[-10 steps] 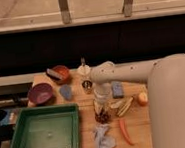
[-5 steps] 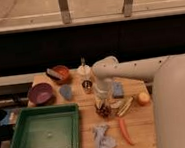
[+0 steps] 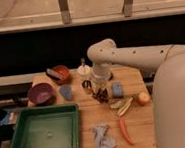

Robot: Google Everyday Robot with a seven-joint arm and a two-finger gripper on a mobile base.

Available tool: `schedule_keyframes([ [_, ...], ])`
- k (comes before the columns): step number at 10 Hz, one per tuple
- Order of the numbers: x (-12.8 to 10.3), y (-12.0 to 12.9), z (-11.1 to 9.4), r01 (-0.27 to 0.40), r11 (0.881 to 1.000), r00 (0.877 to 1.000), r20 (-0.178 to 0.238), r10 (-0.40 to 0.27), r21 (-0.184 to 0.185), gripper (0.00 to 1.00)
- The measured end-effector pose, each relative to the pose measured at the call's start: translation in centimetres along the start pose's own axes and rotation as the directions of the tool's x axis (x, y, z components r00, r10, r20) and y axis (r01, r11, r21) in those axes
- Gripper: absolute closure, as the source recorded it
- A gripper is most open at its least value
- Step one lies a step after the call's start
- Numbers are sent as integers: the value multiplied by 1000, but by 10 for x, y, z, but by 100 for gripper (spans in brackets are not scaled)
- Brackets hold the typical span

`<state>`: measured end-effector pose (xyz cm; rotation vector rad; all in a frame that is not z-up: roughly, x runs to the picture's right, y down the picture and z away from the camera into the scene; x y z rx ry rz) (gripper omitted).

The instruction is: Place grapes in plastic cup

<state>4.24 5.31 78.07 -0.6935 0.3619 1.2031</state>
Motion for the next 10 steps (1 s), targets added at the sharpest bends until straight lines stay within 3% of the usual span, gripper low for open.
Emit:
schedule_keyframes([
  [2, -28, 14, -12, 41, 999, 999, 29, -41, -1, 100],
  [6, -79, 54, -13, 136, 988, 989, 69, -131, -74, 100],
  [8, -105, 81, -11, 198, 973, 978, 90, -188, -116, 100],
  [10, -118, 110, -4, 260, 952, 964, 100, -246, -164, 100],
])
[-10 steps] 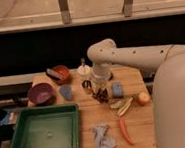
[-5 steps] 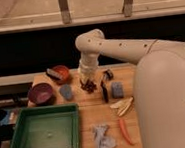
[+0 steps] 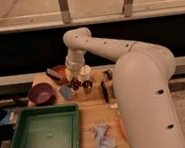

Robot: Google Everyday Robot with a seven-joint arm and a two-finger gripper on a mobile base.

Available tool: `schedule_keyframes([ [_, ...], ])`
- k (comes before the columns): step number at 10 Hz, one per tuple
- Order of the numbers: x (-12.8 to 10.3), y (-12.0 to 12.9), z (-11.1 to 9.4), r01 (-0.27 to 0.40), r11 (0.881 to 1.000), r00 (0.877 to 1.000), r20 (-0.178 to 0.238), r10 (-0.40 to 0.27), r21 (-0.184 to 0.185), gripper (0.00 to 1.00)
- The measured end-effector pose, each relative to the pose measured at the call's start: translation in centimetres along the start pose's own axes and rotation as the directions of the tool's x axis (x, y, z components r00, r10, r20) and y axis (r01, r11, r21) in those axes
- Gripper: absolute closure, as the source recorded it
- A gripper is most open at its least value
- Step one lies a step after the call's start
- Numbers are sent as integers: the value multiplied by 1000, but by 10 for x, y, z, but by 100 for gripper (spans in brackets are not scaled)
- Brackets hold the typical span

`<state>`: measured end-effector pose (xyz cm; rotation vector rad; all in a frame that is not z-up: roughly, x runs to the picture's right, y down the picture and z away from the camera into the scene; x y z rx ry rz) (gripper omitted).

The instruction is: Place grapes in plastic cup

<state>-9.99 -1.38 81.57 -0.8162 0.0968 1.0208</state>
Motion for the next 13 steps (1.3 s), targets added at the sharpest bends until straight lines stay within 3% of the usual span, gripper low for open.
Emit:
schedule_keyframes([
  [4, 2, 26, 22, 56, 997, 998, -14, -56, -56, 100],
  [9, -2, 40, 35, 77, 993, 996, -32, -80, -87, 100],
  [10, -4, 37, 36, 72, 994, 996, -37, -75, -86, 97],
  [13, -12, 31, 42, 60, 994, 997, -48, -64, -88, 69],
])
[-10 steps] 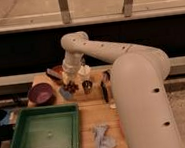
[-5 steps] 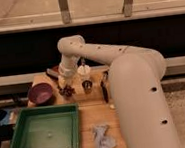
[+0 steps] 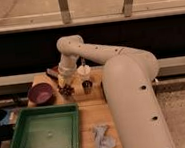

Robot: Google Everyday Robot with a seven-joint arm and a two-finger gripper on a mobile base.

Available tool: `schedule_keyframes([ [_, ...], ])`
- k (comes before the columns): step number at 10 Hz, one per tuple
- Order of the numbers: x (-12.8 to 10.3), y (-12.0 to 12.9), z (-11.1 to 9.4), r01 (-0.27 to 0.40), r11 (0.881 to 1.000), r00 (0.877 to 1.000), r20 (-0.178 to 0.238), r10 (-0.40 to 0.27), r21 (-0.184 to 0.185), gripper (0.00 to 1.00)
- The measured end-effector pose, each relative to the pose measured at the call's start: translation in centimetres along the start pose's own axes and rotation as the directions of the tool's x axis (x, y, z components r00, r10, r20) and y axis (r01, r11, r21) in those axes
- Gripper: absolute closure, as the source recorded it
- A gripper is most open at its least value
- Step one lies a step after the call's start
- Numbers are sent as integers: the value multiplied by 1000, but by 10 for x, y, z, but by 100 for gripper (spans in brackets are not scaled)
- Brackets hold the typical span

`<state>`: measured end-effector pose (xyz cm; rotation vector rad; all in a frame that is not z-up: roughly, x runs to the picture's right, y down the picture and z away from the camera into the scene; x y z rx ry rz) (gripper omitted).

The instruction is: Place grapes in plastic cup

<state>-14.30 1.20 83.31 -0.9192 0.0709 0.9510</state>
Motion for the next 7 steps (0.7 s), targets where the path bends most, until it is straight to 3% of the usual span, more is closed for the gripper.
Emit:
schedule_keyframes([
  [3, -5, -3, 1, -2, 1000, 1000, -1, 2, -11, 39],
  [7, -5, -3, 1, -2, 1000, 1000, -3, 2, -11, 36],
])
